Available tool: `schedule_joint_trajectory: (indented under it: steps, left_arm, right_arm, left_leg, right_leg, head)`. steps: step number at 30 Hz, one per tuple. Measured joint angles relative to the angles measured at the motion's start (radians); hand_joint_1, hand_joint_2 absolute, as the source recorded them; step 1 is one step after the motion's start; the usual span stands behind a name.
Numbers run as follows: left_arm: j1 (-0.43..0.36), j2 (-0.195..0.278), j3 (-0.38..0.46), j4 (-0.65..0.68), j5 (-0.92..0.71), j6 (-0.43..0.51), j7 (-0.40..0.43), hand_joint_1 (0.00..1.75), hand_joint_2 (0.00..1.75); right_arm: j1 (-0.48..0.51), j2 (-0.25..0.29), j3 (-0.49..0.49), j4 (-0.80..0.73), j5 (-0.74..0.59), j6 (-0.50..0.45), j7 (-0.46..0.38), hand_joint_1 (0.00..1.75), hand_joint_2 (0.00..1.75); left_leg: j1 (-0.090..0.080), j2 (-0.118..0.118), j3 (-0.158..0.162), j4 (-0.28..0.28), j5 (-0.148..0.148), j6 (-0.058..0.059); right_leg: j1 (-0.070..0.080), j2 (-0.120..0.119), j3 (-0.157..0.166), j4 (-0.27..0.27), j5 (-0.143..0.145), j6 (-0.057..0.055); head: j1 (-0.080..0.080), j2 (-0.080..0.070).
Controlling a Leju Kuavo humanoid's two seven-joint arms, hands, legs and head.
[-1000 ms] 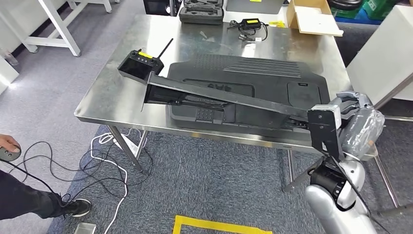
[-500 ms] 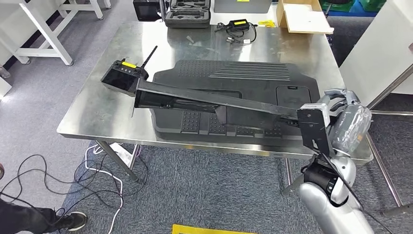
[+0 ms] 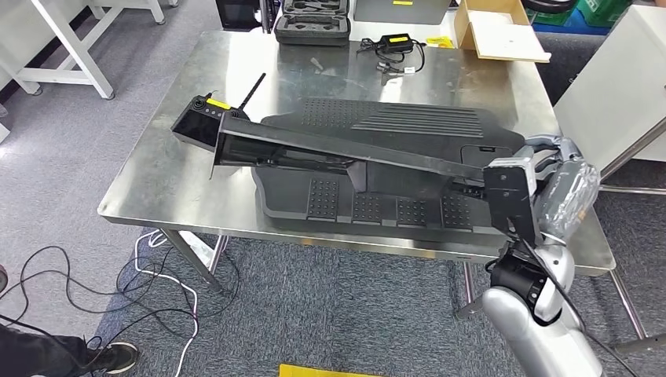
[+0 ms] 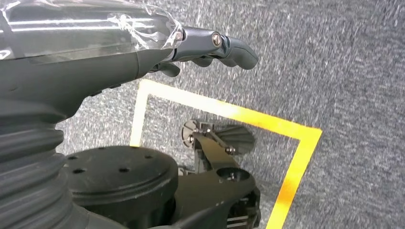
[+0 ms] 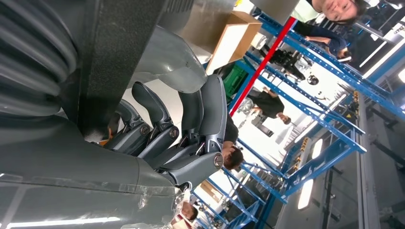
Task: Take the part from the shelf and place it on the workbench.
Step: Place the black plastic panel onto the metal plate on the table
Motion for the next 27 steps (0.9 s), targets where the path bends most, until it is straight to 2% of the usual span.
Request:
schedule_joint_trajectory:
  steps: [15, 27]
  left_arm:
    - [-0.002, 0.0, 0.0, 0.0, -0.002, 0.013, 0.013, 0.0, 1.75]
    - [-0.013, 0.0, 0.0, 0.0, -0.035, -0.022, 0.012, 0.0, 1.75]
  right_arm:
    - [-0.075, -0.017, 0.007, 0.024, -0.041, 0.0, 0.013, 1.75, 1.75]
    - [-0.101, -0.049, 0.013, 0.049, -0.055, 0.0, 0.042, 1.75, 1.75]
  left_leg:
    - [0.002, 0.0, 0.007, -0.002, 0.0, 0.0]
    - [0.002, 0.0, 0.008, -0.004, 0.0, 0.0]
  right_leg:
    - [0.002, 0.0, 0.004, 0.0, 0.001, 0.003]
    - [0.002, 0.0, 0.004, 0.0, 0.0, 0.003]
  head:
    - [-0.006, 0.0]
    - [-0.009, 0.0]
